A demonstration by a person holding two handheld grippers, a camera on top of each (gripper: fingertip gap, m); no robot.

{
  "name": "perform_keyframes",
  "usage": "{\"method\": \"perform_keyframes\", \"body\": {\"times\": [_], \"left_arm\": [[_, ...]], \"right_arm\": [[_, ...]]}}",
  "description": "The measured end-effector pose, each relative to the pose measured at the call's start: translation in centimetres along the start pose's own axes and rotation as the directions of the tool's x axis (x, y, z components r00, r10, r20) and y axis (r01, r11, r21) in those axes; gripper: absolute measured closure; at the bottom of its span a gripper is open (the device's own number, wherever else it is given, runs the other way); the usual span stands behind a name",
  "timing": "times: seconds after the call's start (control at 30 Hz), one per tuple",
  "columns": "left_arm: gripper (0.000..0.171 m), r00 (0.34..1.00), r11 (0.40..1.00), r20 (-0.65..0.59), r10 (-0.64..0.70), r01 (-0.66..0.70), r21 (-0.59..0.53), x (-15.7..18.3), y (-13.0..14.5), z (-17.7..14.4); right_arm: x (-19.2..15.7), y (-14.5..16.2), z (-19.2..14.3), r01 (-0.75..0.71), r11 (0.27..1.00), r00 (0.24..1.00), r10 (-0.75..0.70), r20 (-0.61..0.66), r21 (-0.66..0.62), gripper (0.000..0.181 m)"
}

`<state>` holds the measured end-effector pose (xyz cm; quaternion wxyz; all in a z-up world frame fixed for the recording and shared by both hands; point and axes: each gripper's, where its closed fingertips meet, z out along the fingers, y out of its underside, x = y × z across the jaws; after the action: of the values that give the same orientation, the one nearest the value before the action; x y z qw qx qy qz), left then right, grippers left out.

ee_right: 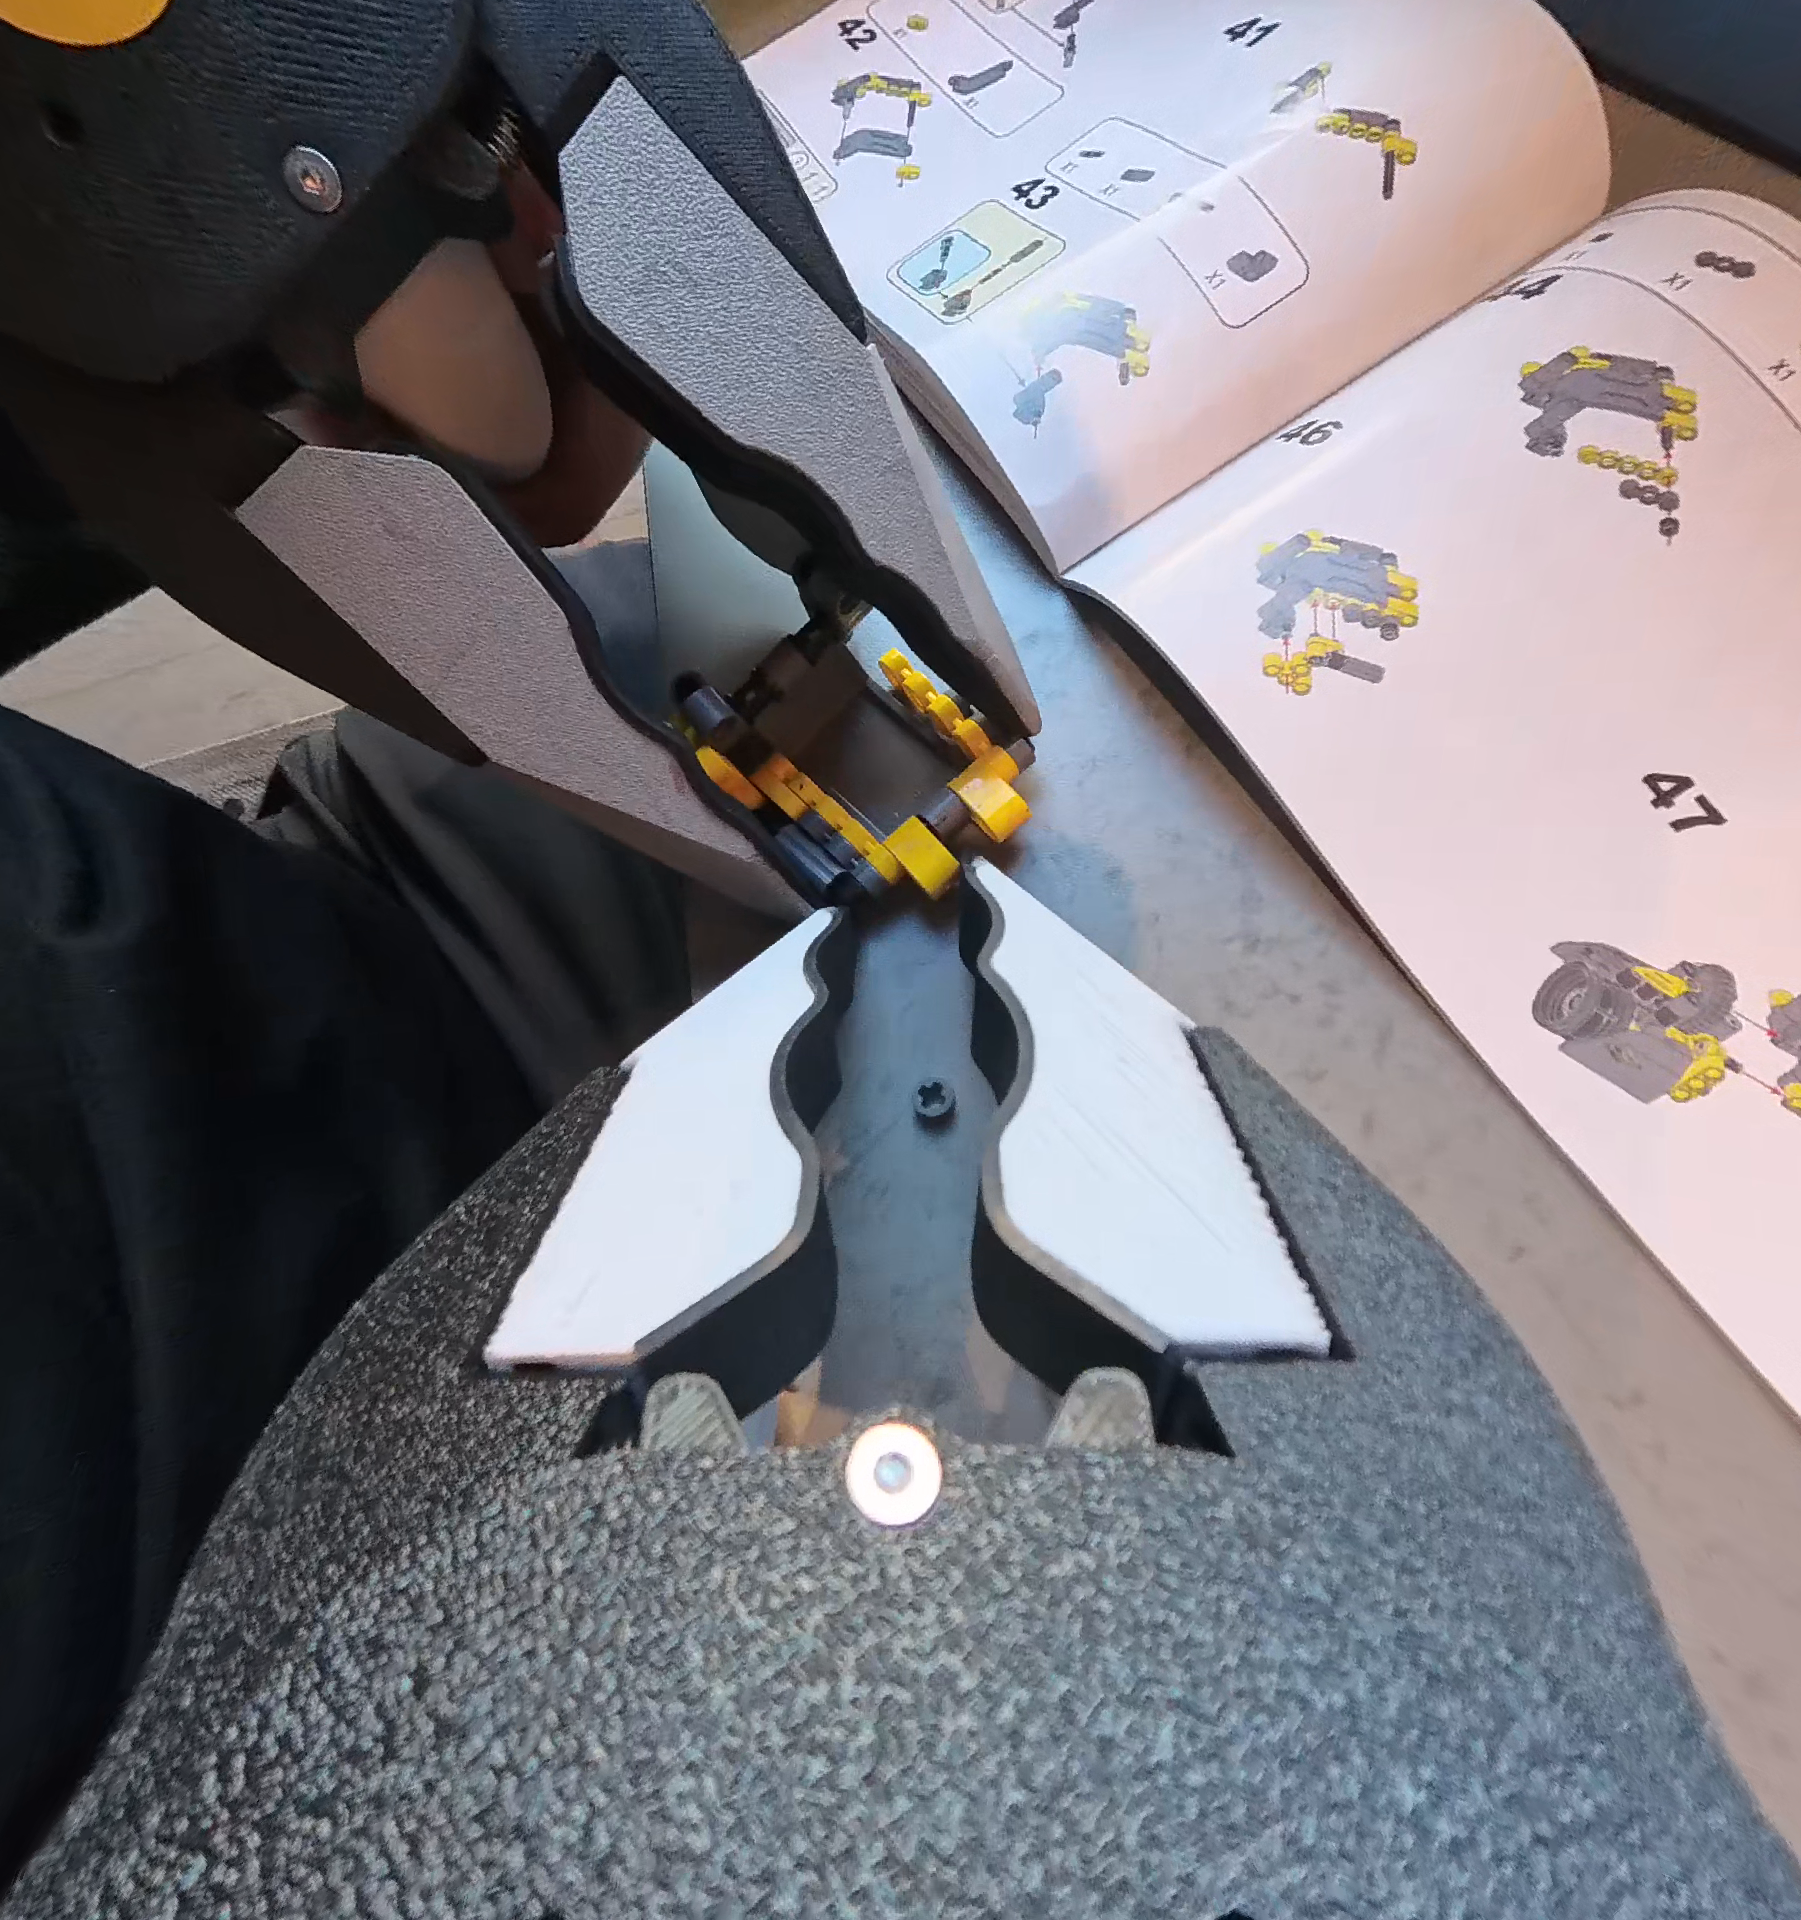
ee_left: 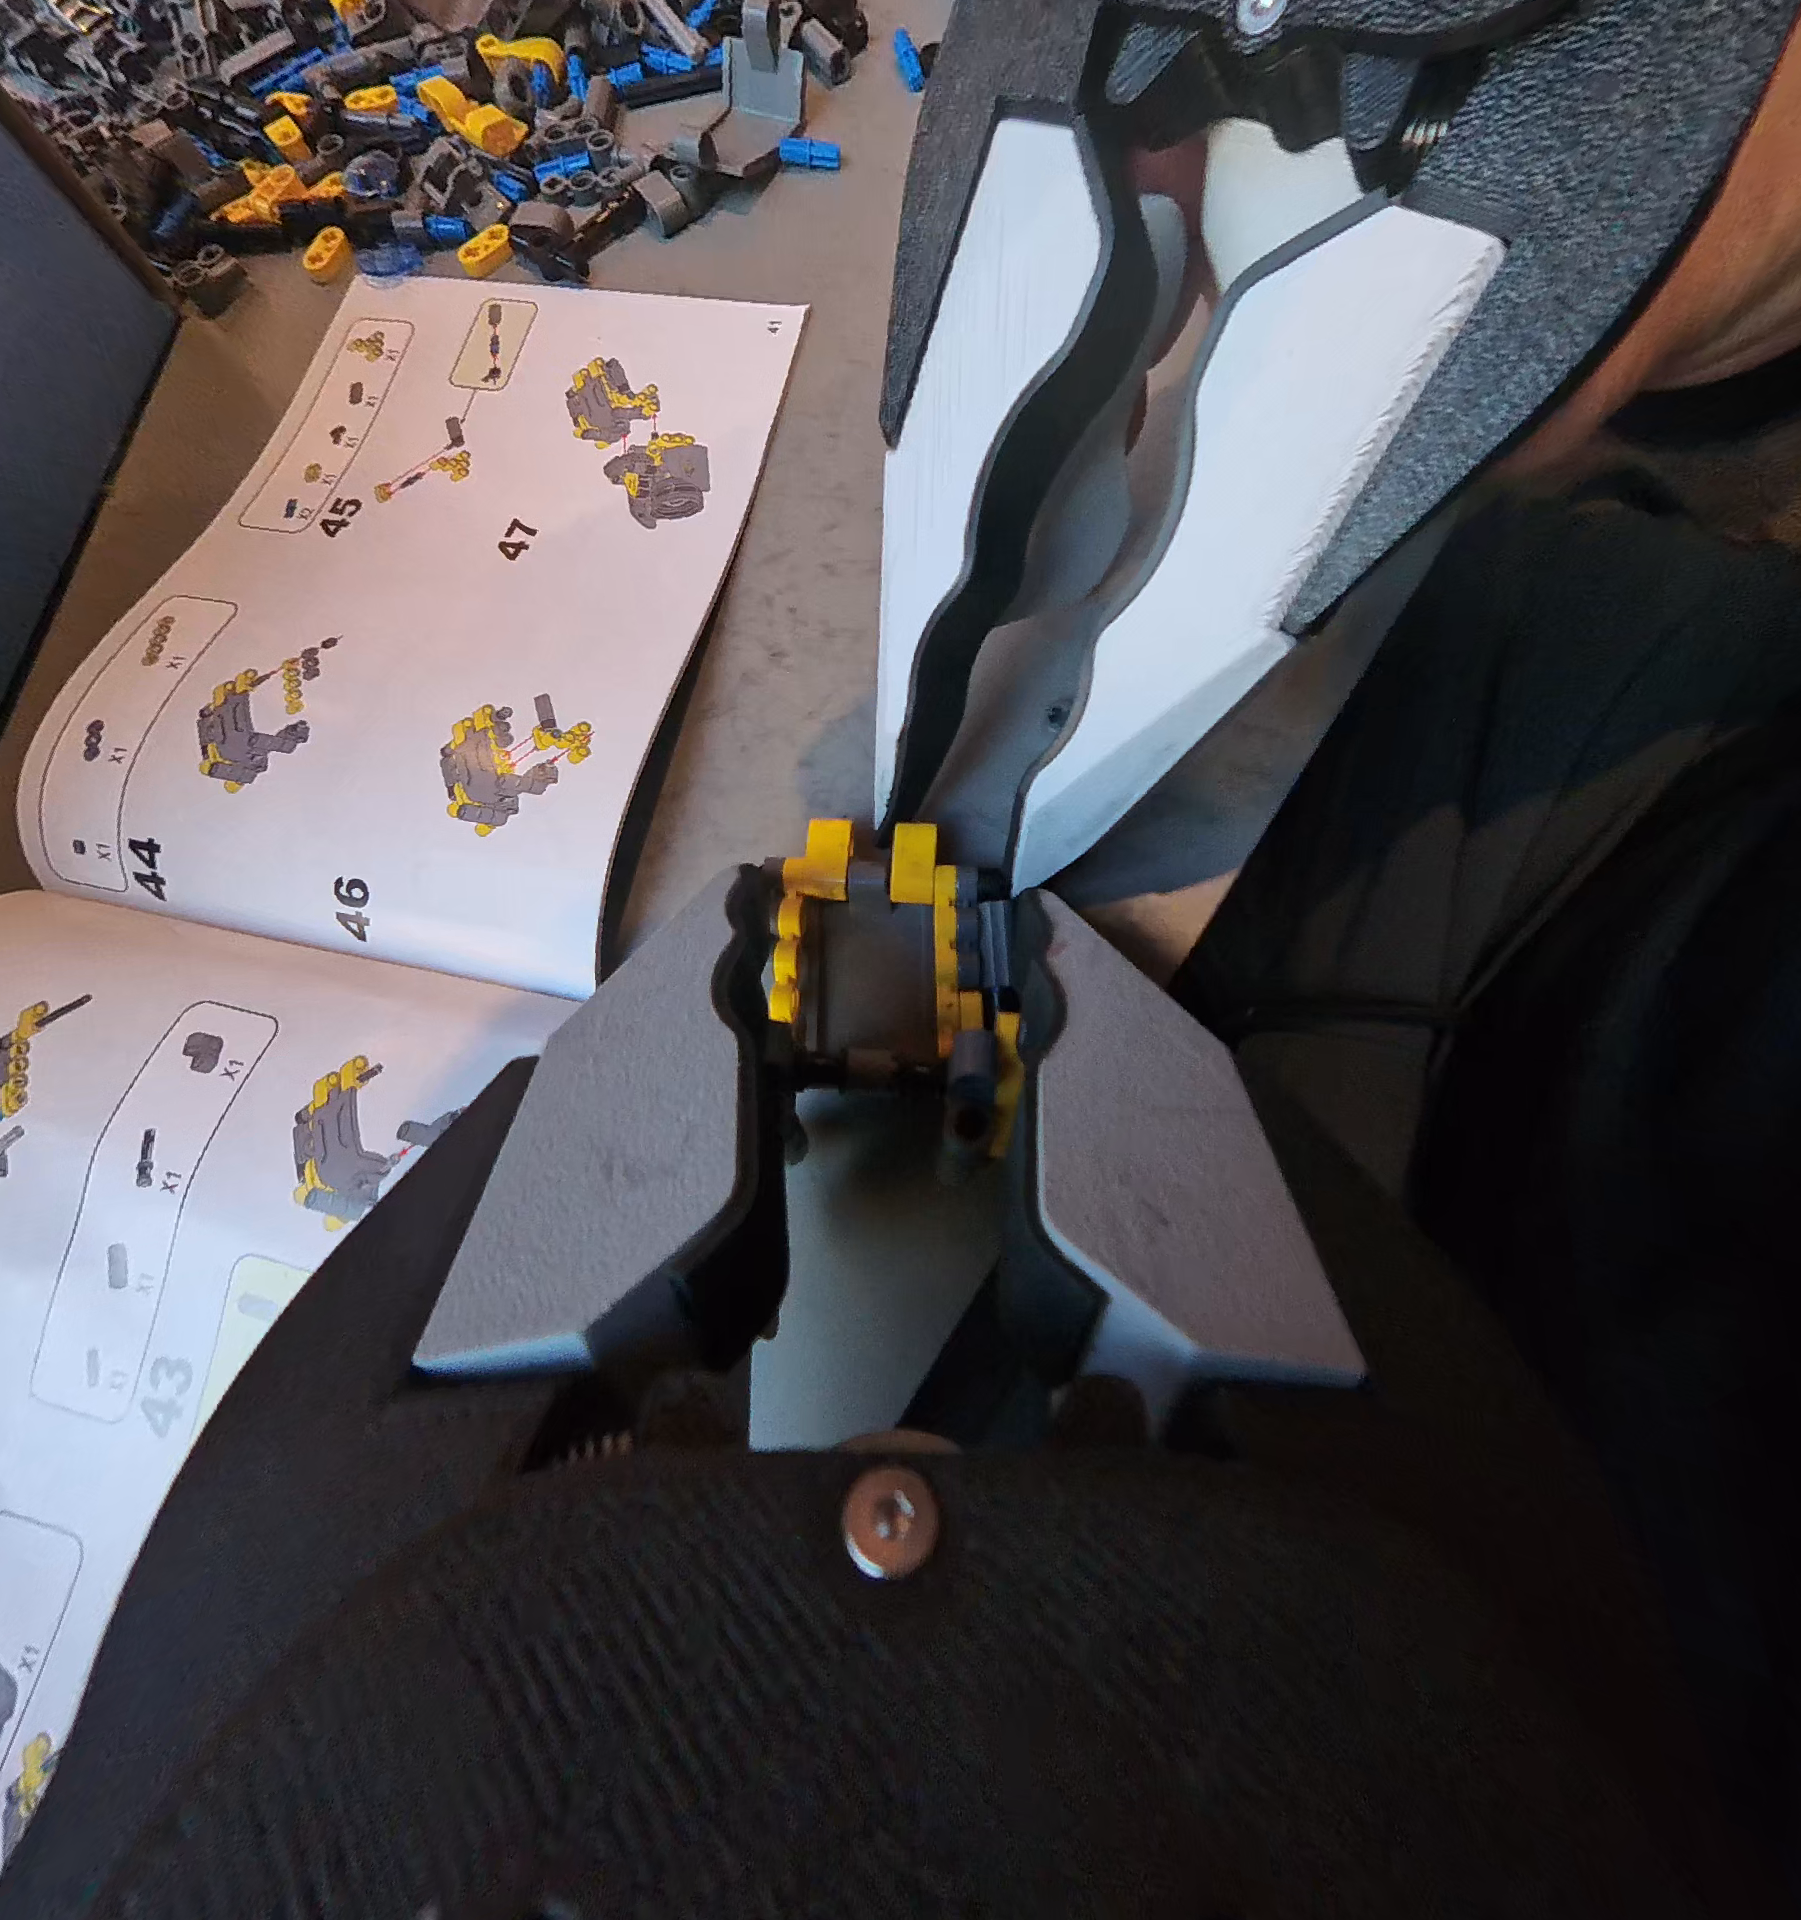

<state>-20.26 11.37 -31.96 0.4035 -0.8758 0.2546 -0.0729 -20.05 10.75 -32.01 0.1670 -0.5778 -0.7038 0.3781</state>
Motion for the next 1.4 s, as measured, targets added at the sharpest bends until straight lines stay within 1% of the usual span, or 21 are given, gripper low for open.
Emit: {"method": "perform_keyframes", "body": {"times": [0.2,0.4,0.57,0.67,0.73,0.8,0.87,0.9,0.93,0.97,1.0,1.03,1.13,1.23,1.33,1.4], "left_arm": [[0.128,1.000,1.000,0.005,-0.017,0.017,0.000,0.0,0.0,0.0],[0.128,0.998,0.999,0.030,-0.052,0.052,0.002,-0.2,0.0,0.0],[0.127,0.998,0.999,0.045,-0.041,0.041,0.002,-0.5,0.1,-0.1],[0.127,0.998,0.999,0.046,-0.037,0.037,0.011,-0.6,0.1,-0.1],[0.127,0.997,0.997,0.033,-0.069,0.068,0.046,-0.6,0.0,0.0],[0.127,0.997,0.994,0.021,-0.075,0.074,0.080,-0.7,-0.4,0.1],[0.127,0.999,0.993,0.010,-0.049,0.048,0.110,-0.5,-0.8,0.4],[0.127,0.999,0.993,-0.004,-0.038,0.038,0.110,-0.3,-0.9,0.5],[0.127,1.000,0.995,-0.013,-0.028,0.030,0.099,-0.1,-1.0,0.6],[0.127,1.000,0.996,-0.005,-0.013,0.013,0.091,-0.1,-1.0,0.6],[0.127,1.000,0.996,0.004,0.012,-0.012,0.086,-0.1,-1.0,0.6],[0.127,0.999,0.996,0.004,0.040,-0.040,0.081,0.1,-1.0,0.6],[0.127,0.993,0.990,0.013,0.118,-0.119,0.080,0.5,-1.1,0.5],[0.127,0.981,0.976,0.033,0.191,-0.193,0.097,0.9,-1.2,0.4],[0.127,0.958,0.952,0.078,0.277,-0.284,0.113,1.1,-1.4,0.2],[0.127,0.927,0.926,0.134,0.351,-0.365,0.100,1.1,-1.5,0.0]], "right_arm": [[-0.2,0.0,0.2,-0.023,1.000,0.999,0.023,0.025,-0.002,0.167],[0.0,-0.1,0.2,-0.100,0.995,0.991,0.101,0.084,-0.008,0.168],[0.2,-0.2,0.4,-0.146,0.989,0.983,0.146,0.111,-0.014,0.167],[0.3,-0.1,0.4,-0.143,0.990,0.983,0.144,0.111,-0.017,0.165],[0.4,0.0,0.2,-0.129,0.991,0.984,0.131,0.125,-0.023,0.166],[0.3,0.3,-0.2,-0.162,0.986,0.974,0.164,0.156,-0.030,0.168],[0.1,0.8,-0.7,-0.192,0.981,0.963,0.196,0.182,-0.039,0.176],[0.0,1.0,-0.9,-0.207,0.978,0.959,0.211,0.189,-0.038,0.175],[0.0,1.1,-1.2,-0.219,0.975,0.958,0.221,0.184,-0.030,0.172],[0.0,1.2,-1.5,-0.225,0.974,0.959,0.224,0.172,-0.013,0.160],[0.1,1.3,-1.9,-0.225,0.974,0.963,0.222,0.155,0.004,0.154],[0.0,1.5,-2.2,-0.218,0.976,0.967,0.215,0.138,0.012,0.153],[-0.3,1.8,-3.0,-0.164,0.985,0.984,0.160,0.077,0.046,0.153],[0.0,2.0,-3.4,-0.083,0.994,0.996,0.084,-0.019,0.069,0.153],[0.0,1.9,-3.7,-0.031,0.996,0.997,0.037,-0.068,0.088,0.153],[-0.2,1.8,-3.8,0.003,0.995,0.996,0.005,-0.090,0.095,0.153]]}}
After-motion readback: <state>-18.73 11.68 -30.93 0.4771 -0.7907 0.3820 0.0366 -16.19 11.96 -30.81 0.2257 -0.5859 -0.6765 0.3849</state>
